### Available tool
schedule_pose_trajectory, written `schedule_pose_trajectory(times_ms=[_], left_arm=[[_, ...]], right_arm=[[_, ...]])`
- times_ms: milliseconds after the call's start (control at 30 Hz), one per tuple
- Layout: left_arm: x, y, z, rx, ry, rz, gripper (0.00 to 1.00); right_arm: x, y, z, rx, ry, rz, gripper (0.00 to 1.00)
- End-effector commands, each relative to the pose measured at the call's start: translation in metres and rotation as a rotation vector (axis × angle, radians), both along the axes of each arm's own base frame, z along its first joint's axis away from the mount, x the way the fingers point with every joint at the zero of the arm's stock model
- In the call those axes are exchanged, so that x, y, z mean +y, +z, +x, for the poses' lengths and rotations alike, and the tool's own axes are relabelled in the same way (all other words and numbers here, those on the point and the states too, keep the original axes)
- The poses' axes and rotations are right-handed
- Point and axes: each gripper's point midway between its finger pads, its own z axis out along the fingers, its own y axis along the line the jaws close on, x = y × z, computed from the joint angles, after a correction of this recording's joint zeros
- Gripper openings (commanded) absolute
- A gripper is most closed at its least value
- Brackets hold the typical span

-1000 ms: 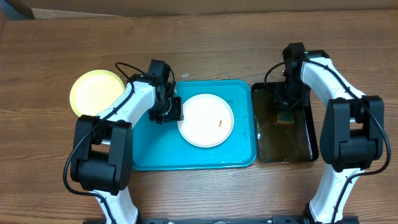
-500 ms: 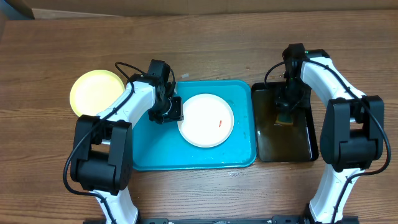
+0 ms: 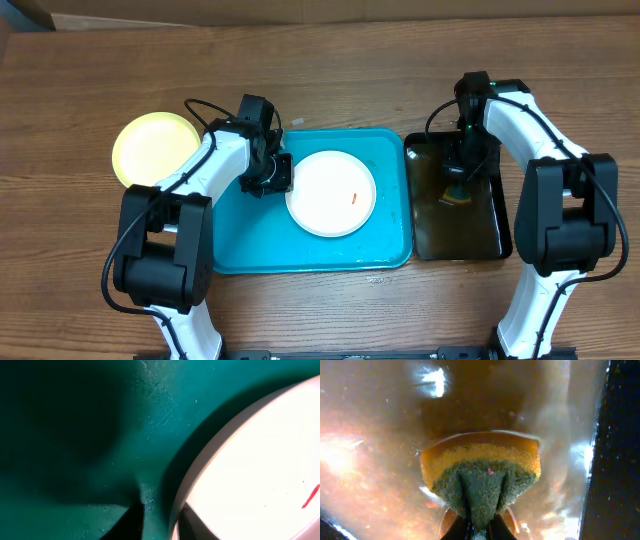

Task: Clean dirty plates on tray and stack at the side
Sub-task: 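Grasp the sponge in the black tray with the right gripper and dip it, then lift the sponge out of the black tray with the right gripper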

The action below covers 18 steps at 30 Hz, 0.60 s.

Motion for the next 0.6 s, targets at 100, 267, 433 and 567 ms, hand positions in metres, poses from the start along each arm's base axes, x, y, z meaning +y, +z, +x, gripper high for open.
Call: schedule_pose_trajectory(times_ms=[100, 267, 433, 567], left_arm=[[0.002, -0.003, 0.000, 0.005, 0.005, 0.005, 0.10], [0.003, -0.003, -0.004, 0.023, 0.007, 0.010, 0.04], [0.004, -0.004, -0.009, 0.080, 0.134, 0.010, 0.04], [0.005, -0.004, -0.008, 0.076, 0.139, 0.012, 0.22]], right_arm=[[0.000, 0.011, 0.009, -0.037, 0.001, 0.003, 0.04], [0.000, 0.017, 0.008, -0.028, 0.005, 0.002, 0.04], [-0.003, 0.045, 0.019, -0.115, 0.017, -0.031, 0.04], [-0.002, 0.079, 0.024, -0.215, 0.028, -0.045, 0.04]])
